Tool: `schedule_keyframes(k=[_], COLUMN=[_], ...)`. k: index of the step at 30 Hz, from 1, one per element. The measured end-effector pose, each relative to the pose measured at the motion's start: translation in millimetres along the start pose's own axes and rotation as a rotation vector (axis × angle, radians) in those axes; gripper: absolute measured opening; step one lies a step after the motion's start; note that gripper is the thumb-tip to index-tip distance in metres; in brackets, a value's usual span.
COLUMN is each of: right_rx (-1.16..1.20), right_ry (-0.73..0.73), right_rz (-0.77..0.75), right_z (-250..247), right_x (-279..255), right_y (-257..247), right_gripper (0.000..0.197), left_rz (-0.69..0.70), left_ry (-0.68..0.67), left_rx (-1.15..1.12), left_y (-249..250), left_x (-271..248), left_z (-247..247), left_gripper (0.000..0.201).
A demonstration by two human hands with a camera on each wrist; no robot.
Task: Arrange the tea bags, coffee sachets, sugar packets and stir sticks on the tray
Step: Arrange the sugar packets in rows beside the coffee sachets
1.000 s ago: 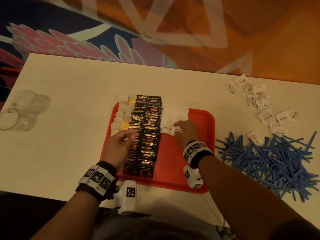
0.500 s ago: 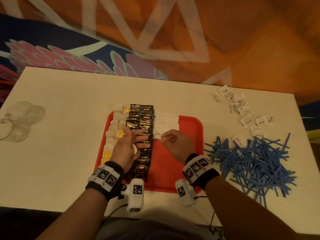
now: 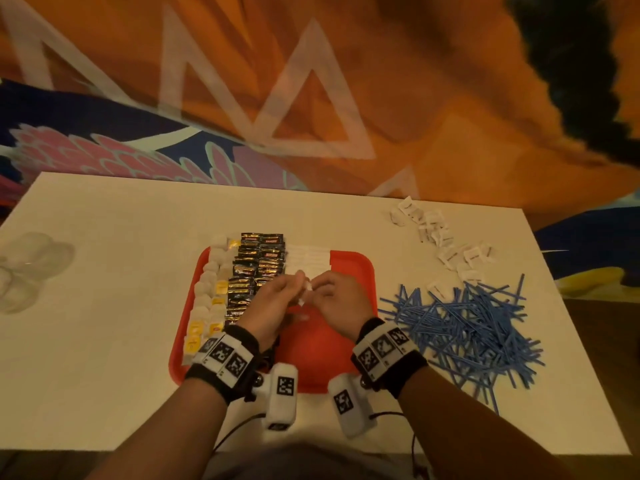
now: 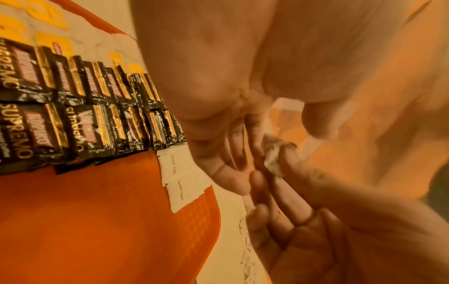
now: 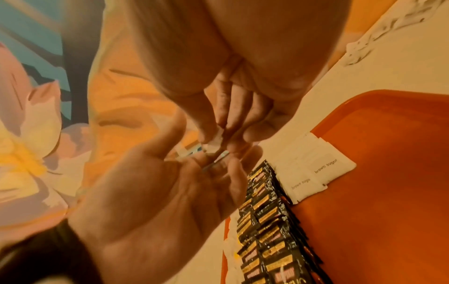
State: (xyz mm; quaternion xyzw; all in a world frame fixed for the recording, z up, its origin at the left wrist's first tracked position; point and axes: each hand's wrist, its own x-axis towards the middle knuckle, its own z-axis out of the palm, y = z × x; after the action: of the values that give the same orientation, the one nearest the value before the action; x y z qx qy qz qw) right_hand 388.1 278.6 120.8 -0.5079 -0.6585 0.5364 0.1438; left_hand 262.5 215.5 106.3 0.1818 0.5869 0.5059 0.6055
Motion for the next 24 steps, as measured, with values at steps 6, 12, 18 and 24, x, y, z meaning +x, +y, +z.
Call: schedule_keyframes(k=[6,12,18,24], right_rx=[0.099,0.232,0.27,0.483], right_ry=[-0.014,-0.009,-0.021,-0.087], right_rz=[0.055,0.078,0.074,0.147], right_z=[-9,-15,-17,-26], right_x=[-8,-22,-30,-34], right_y=[-4,-2,0,0], right_gripper=[0.019,0.018,0.016,0.016], left_rz=[0.146,0.101,0.045,0.109], left_ry=[0.165,0.115,0.028,0.071], left_rx=[-0.022,0.047,0.006,-0.042], left_y=[-3,5,4,8], left_x=[-7,-13,-20,-29], left_z=[-3,-1,7,13], left_gripper=[0.008,0.01,0.008,0.014])
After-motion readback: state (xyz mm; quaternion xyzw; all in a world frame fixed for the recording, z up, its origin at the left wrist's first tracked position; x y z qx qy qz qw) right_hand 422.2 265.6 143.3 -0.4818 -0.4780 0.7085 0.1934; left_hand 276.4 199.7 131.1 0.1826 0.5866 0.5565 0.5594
